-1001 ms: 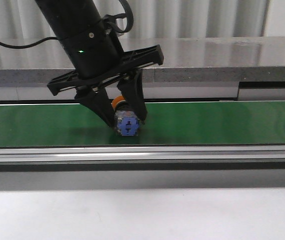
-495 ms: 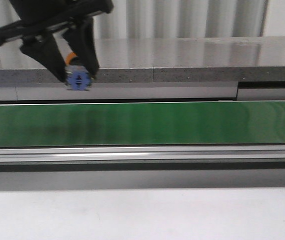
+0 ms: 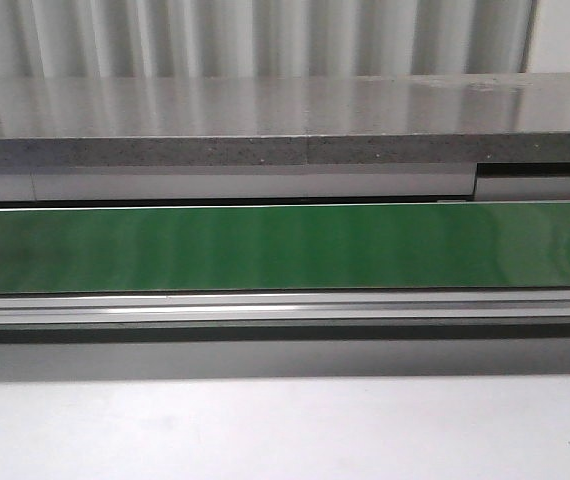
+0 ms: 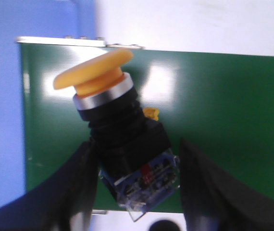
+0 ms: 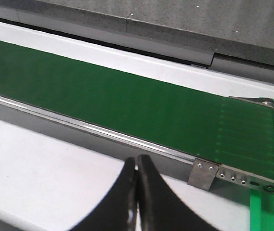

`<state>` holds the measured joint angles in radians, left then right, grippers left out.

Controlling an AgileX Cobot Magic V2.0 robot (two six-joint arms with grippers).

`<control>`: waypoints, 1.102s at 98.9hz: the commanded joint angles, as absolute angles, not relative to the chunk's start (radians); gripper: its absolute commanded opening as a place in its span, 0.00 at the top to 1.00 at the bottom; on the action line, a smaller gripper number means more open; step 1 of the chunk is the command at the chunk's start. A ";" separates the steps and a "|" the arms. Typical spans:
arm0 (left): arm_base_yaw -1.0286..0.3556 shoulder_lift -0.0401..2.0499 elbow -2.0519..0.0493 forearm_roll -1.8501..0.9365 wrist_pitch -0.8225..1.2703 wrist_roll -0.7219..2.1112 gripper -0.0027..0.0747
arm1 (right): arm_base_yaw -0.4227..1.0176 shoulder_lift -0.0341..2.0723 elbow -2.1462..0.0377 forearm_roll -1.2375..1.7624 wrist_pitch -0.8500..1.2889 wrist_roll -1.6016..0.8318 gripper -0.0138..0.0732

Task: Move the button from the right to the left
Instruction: 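Lift the button with the left gripper and carry it over the blue tray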

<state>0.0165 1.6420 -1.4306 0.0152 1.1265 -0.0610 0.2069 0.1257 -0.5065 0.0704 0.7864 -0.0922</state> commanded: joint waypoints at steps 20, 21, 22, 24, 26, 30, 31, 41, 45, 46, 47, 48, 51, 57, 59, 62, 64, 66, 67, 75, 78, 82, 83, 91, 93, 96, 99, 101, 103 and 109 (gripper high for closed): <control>0.228 1.648 -1.456 0.008 1.125 -0.014 0.90 | 0.207 0.137 -0.529 0.076 0.713 -0.098 0.92; 0.235 1.653 -1.456 0.008 1.125 -0.011 0.90 | 0.207 0.137 -0.529 0.076 0.713 -0.098 0.92; 0.238 1.655 -1.456 0.008 1.125 -0.012 0.90 | 0.207 0.137 -0.529 0.076 0.713 -0.098 0.92; 0.247 1.663 -1.456 0.008 1.125 -0.009 0.90 | 0.207 0.137 -0.529 0.076 0.713 -0.098 0.92; 0.256 1.670 -1.456 0.008 1.125 -0.006 0.90 | 0.207 0.137 -0.529 0.076 0.713 -0.098 0.92; 0.271 1.685 -1.456 0.008 1.125 -0.006 0.90 | 0.207 0.137 -0.529 0.076 0.713 -0.098 0.92; 0.273 1.692 -1.456 0.008 1.125 0.000 0.90 | 0.207 0.137 -0.529 0.076 0.713 -0.098 0.92; 0.304 1.736 -1.456 0.024 1.122 0.006 0.90 | 0.207 0.137 -0.529 0.076 0.713 -0.098 0.92; 0.318 1.754 -1.456 0.037 1.117 0.006 0.90 | 0.207 0.137 -0.529 0.076 0.713 -0.098 0.92; 0.320 1.757 -1.456 0.042 1.117 0.006 0.90 | 0.207 0.137 -0.529 0.076 0.713 -0.098 0.92; 0.325 1.764 -1.456 0.044 1.115 0.006 0.90 | 0.207 0.137 -0.529 0.076 0.713 -0.098 0.92; 0.327 1.766 -1.456 0.046 1.115 0.006 0.90 | 0.207 0.137 -0.529 0.076 0.713 -0.098 0.92; 0.339 1.779 -1.456 0.046 1.115 0.006 0.90 | 0.207 0.137 -0.529 0.076 0.713 -0.098 0.92; 0.355 1.809 -1.456 0.046 1.115 0.013 0.90 | 0.207 0.137 -0.529 0.076 0.713 -0.098 0.92; 0.361 1.819 -1.456 0.046 1.112 0.013 0.90 | 0.207 0.137 -0.529 0.076 0.713 -0.098 0.92; 0.367 1.833 -1.456 0.046 1.113 0.013 0.90 | 0.207 0.137 -0.529 0.076 0.713 -0.098 0.92; 0.370 1.842 -1.456 0.046 1.113 0.013 0.90 | 0.207 0.137 -0.529 0.076 0.713 -0.098 0.92; 0.372 1.852 -1.456 0.046 1.110 0.014 0.90 | 0.207 0.137 -0.529 0.076 0.713 -0.098 0.92; 0.374 1.855 -1.456 0.046 1.108 0.014 0.90 | 0.207 0.137 -0.529 0.076 0.713 -0.098 0.92; 0.382 1.887 -1.456 0.053 1.102 0.014 0.89 | 0.207 0.137 -0.529 0.076 0.713 -0.098 0.92; 0.383 1.893 -1.456 0.053 1.099 0.014 0.88 | 0.207 0.137 -0.529 0.076 0.713 -0.098 0.92; 0.388 1.905 -1.456 0.053 1.095 0.014 0.84 | 0.207 0.137 -0.529 0.076 0.713 -0.098 0.92; 0.388 1.905 -1.456 0.051 1.093 0.014 0.83 | 0.207 0.137 -0.529 0.076 0.713 -0.098 0.92; 0.391 1.911 -1.456 0.051 1.078 0.018 0.65 | 0.207 0.137 -0.529 0.076 0.713 -0.098 0.92; 0.391 1.911 -1.456 0.051 1.075 0.018 0.60 | 0.207 0.137 -0.529 0.076 0.713 -0.098 0.92; 0.391 1.911 -1.456 0.051 1.066 0.022 0.52 | 0.207 0.137 -0.529 0.076 0.713 -0.098 0.92; 0.391 1.911 -1.456 0.056 1.059 0.021 0.45 | 0.207 0.137 -0.529 0.076 0.713 -0.098 0.92; 0.391 1.911 -1.456 0.056 1.056 0.021 0.40 | 0.207 0.137 -0.529 0.076 0.713 -0.098 0.92; 0.391 1.911 -1.456 0.059 1.054 0.021 0.36 | 0.207 0.137 -0.529 0.076 0.713 -0.098 0.92; 0.391 1.911 -1.456 0.059 1.043 0.021 0.28 | 0.207 0.137 -0.529 0.076 0.713 -0.098 0.92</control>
<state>0.3876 1.9590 -1.4306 0.0534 1.0670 0.0164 0.2069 0.1257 -0.5065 0.0704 0.7864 -0.0922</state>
